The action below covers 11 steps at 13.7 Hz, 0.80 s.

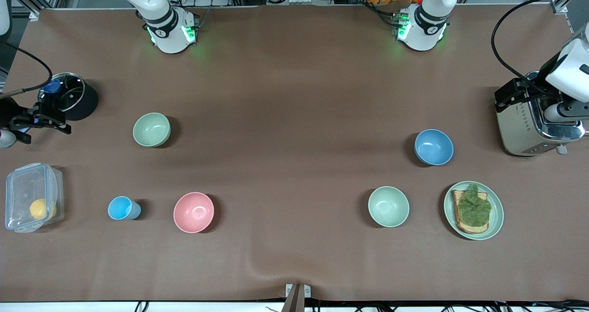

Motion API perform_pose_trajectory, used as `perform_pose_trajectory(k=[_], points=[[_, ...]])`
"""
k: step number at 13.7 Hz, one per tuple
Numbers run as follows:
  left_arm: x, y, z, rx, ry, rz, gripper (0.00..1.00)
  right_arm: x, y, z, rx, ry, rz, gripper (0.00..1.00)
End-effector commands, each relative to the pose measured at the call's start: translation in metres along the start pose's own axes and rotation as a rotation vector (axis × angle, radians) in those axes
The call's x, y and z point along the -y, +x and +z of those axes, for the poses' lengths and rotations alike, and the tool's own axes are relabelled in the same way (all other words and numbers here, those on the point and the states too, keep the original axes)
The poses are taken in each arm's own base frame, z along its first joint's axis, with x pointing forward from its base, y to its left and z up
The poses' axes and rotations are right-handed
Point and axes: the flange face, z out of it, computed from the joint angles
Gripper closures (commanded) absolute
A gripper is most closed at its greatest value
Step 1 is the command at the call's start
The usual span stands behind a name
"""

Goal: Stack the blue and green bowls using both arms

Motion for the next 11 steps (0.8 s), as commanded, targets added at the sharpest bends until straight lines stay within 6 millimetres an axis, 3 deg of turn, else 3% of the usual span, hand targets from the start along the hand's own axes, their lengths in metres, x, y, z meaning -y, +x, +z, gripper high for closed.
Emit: perform_pose_trajectory(k=[1,6,8,11], points=[[0.004,-0.002,-0.003,0.003,0.002,0.009,0.00,0.000,0.003,0.003,0.008,0.009,0.000,0.00],[0.009,0.003,0.006,0.022,-0.035,0.000,0.00,0.002,0.004,0.001,0.006,0.007,0.002,0.00],[0.022,0.018,0.037,0.071,-0.046,-0.026,0.00,0.002,0.005,0.003,0.008,0.010,0.007,0.00],[0.025,0.032,0.089,0.140,-0.038,-0.019,0.00,-0.003,0.006,0.011,0.021,0.011,0.012,0.00]])
